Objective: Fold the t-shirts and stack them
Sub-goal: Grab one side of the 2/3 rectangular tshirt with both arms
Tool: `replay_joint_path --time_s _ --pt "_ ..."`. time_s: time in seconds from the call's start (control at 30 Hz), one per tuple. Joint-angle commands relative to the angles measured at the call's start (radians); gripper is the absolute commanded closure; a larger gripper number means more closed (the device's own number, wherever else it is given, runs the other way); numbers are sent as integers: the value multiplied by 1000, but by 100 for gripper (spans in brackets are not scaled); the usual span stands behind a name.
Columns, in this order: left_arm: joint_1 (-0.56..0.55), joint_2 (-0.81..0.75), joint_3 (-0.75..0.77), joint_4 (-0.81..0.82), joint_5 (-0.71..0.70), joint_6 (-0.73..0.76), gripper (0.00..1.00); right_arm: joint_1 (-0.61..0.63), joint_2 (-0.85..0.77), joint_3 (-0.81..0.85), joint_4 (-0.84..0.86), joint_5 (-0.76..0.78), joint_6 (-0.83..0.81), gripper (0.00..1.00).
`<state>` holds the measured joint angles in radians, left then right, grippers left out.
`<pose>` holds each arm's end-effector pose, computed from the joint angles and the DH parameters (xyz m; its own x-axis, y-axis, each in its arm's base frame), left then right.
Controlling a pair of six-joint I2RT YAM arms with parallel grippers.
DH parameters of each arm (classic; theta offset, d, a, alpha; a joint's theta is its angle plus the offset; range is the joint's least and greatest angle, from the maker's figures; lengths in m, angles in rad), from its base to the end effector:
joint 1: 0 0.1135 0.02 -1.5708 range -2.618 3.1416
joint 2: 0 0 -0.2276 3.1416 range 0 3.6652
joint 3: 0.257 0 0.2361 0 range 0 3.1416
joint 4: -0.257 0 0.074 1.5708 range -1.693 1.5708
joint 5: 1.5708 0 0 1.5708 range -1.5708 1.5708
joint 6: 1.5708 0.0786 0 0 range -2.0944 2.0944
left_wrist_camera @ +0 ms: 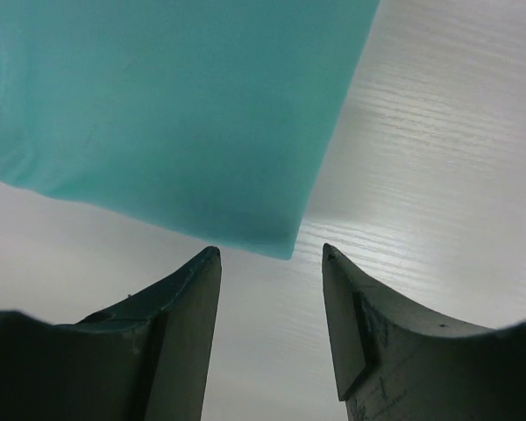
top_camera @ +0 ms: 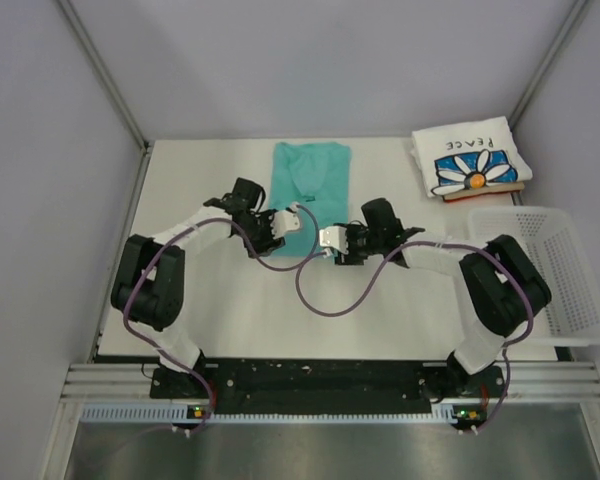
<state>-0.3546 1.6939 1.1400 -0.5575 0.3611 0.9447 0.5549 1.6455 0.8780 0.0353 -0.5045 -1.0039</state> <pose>0.3084 -0.1438 0.1381 -0.1103 0.8492 -0.5164 0.9576 0.2300 0.1737 0.2768 0.2163 0.1296 0.3417 -0.6570 -0.6720 -0.8911 0.0008 -0.4538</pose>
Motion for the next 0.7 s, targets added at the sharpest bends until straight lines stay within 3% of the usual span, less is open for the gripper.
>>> replay_joint_path --time_s 0.0,0.3,0.37,0.4,0.5,0.6,0.67 --pt "-7 50 1 76 -28 28 45 26 59 65 -67 66 -148 47" --pt "-35 119 1 50 -65 14 48 62 142 84 -115 144 -167 51" --pt "-41 124 3 45 -67 8 51 63 155 104 -138 156 -160 57" --pt "-44 125 3 42 -68 6 56 65 158 114 -146 161 -157 66" --pt "-49 127 13 28 -80 -15 82 68 162 119 -158 166 -154 96" --pt "-50 113 33 -22 -83 -38 100 73 142 111 -169 162 -134 100" --pt "-50 80 23 -42 -88 -52 100 79 102 90 -178 169 -115 100"
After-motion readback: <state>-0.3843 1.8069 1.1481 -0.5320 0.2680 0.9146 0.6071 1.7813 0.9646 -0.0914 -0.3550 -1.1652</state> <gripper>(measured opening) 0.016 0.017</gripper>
